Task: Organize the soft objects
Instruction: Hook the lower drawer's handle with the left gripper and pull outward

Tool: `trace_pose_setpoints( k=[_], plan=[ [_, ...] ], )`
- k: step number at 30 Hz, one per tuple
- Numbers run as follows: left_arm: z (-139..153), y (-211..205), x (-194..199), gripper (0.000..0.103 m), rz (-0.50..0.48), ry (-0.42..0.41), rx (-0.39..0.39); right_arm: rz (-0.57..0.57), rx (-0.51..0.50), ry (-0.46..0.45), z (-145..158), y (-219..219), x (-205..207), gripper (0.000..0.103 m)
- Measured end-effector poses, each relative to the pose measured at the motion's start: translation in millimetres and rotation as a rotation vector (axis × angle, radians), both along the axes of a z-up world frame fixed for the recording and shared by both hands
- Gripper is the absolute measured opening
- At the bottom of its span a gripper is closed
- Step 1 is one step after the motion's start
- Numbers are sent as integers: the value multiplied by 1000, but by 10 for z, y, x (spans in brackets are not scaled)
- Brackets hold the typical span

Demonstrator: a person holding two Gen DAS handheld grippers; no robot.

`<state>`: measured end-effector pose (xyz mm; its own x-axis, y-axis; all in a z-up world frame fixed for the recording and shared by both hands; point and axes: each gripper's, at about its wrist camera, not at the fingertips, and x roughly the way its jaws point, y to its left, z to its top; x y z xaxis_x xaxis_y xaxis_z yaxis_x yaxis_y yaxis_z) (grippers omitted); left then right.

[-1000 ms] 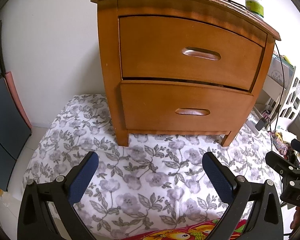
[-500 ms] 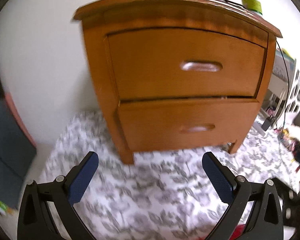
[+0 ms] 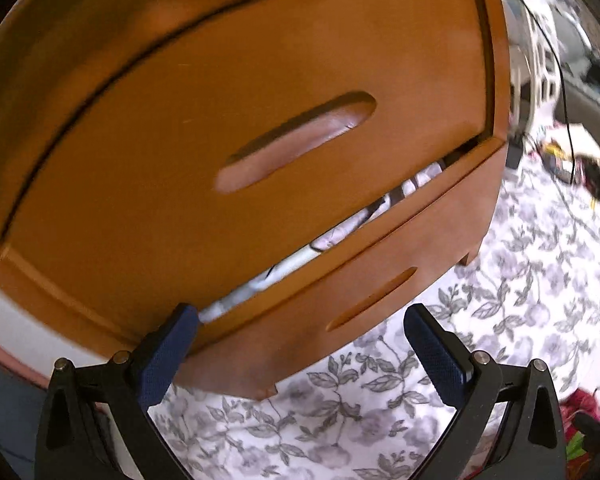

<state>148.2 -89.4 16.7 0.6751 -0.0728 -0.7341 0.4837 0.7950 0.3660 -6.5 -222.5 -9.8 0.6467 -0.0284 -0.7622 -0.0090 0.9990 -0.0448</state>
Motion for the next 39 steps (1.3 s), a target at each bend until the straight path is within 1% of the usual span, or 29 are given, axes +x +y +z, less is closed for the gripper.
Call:
trace_pose_setpoints(
  k=[1, 3, 4, 7, 9, 15, 16, 18, 21, 24, 29, 34, 39],
  plan=[
    [-15, -47, 33, 102, -14, 5, 21, 0, 1, 6, -25, -7, 14, 103],
    [-51, -133, 102, 98, -36, 15, 45, -2, 3, 16, -66, -27, 43, 103],
    [-80, -160, 134, 96, -44, 26, 49, -3, 3, 22, -94, -37, 60, 103],
    [-163, -232, 224, 94, -61, 48, 58, -4, 4, 38, -158, -62, 94, 103],
    [-201, -272, 269, 88, -66, 56, 71, -3, 5, 45, -186, -74, 110, 103],
    [-248, -274, 296, 87, -72, 65, 77, -7, 7, 62, -256, -100, 165, 103],
    [-266, -270, 311, 87, -79, 86, 71, -4, 8, 65, -270, -92, 173, 103],
    [-301, -284, 308, 87, -77, 73, 83, 4, 11, 69, -280, -81, 176, 103],
    [-375, -321, 320, 87, -82, 78, 87, 10, 13, 69, -282, -76, 171, 103],
    [-365, -298, 336, 87, -97, 98, 77, 7, 12, 69, -286, -77, 175, 103],
    [-327, -275, 342, 87, -130, 126, 84, 15, 14, 71, -296, -67, 180, 103],
    [-328, -249, 361, 87, -148, 178, 49, 15, 14, 72, -296, -57, 179, 103],
    [-394, -273, 278, 87, -168, 204, 59, 7, 16, 73, -293, -73, 184, 103]
  ],
)
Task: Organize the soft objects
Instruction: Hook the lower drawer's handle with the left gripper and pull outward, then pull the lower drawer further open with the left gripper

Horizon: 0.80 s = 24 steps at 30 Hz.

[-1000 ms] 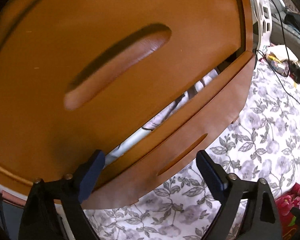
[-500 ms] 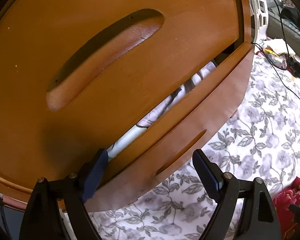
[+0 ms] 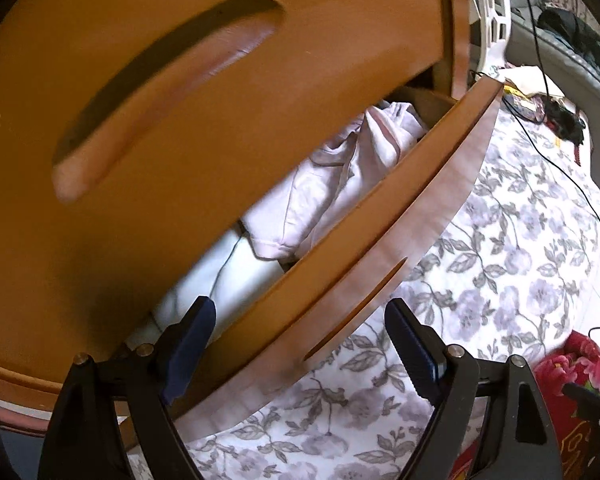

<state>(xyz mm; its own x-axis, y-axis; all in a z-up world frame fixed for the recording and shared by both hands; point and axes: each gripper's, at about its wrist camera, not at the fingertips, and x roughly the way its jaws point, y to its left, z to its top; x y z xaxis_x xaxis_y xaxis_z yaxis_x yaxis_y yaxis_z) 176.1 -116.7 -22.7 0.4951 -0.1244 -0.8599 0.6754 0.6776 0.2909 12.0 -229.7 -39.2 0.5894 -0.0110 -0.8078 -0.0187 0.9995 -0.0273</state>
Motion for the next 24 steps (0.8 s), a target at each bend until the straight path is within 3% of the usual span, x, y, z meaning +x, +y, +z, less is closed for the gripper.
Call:
trace_pose_setpoints(
  k=[14, 16, 18, 24],
  plan=[
    [-25, -19, -240, 87, -13, 7, 43, 14, -6, -26, 158, 75, -149, 103],
    [-16, -10, -210, 83, -2, 16, 35, 17, -9, -29, 179, 86, -183, 103],
    [23, 7, -171, 72, 20, 11, 45, 18, -12, -29, 191, 97, -211, 103],
    [46, 19, -136, 72, 21, 19, 55, 15, -19, -9, 242, 107, -276, 103]
  ],
)
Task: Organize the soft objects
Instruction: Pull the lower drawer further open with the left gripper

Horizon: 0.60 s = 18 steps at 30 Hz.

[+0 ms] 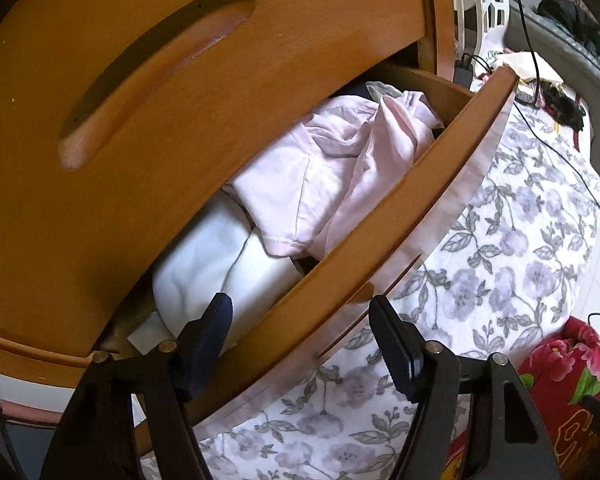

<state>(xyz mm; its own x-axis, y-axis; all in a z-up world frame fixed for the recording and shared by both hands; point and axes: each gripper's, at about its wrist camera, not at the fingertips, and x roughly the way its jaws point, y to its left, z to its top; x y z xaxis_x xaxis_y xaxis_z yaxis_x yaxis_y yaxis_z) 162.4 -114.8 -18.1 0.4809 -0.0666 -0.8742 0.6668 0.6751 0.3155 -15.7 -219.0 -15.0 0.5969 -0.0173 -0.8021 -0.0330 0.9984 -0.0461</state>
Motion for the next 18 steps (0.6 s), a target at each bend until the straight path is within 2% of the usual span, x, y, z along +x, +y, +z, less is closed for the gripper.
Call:
trace_pose_setpoints(
  k=[8, 18],
  plan=[
    [33, 37, -55, 71, 3, 18, -26, 3, 1, -9, 57, 28, -18, 103],
    [80, 104, -364, 72, 4, 20, -66, 18, 2, -26, 161, 83, -131, 103]
  ],
)
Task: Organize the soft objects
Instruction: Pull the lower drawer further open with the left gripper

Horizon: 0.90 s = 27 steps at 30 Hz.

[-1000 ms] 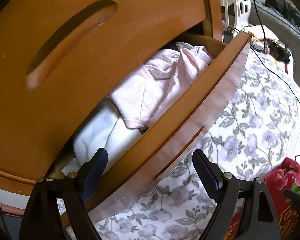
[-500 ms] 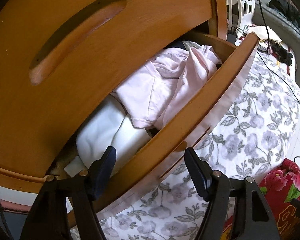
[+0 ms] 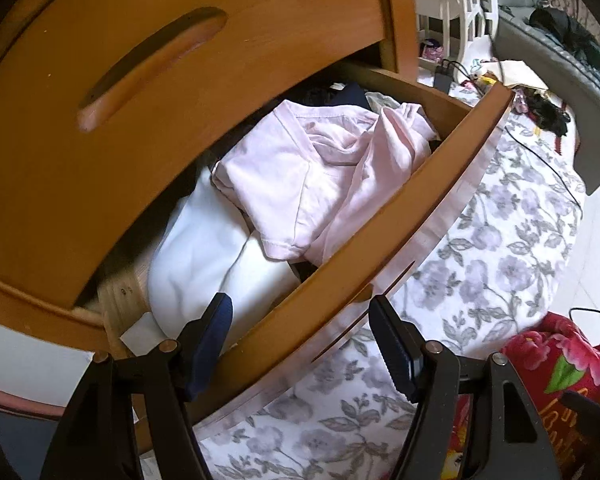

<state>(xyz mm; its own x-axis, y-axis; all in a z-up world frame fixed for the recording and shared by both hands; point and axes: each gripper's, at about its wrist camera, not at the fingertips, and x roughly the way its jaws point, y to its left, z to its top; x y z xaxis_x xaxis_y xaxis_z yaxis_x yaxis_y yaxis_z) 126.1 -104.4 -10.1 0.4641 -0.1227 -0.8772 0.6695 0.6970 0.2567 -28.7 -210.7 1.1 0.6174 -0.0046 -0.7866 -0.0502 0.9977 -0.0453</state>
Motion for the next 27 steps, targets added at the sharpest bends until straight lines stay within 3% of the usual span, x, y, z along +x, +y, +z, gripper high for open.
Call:
trace_pose_setpoints(
  k=[13, 27],
  plan=[
    [96, 25, -153, 72, -4, 32, -44, -3, -7, -23, 147, -18, -254, 103],
    [86, 27, -209, 72, 15, 6, -17, -17, 0, -46, 256, -71, -405, 103]
  ],
)
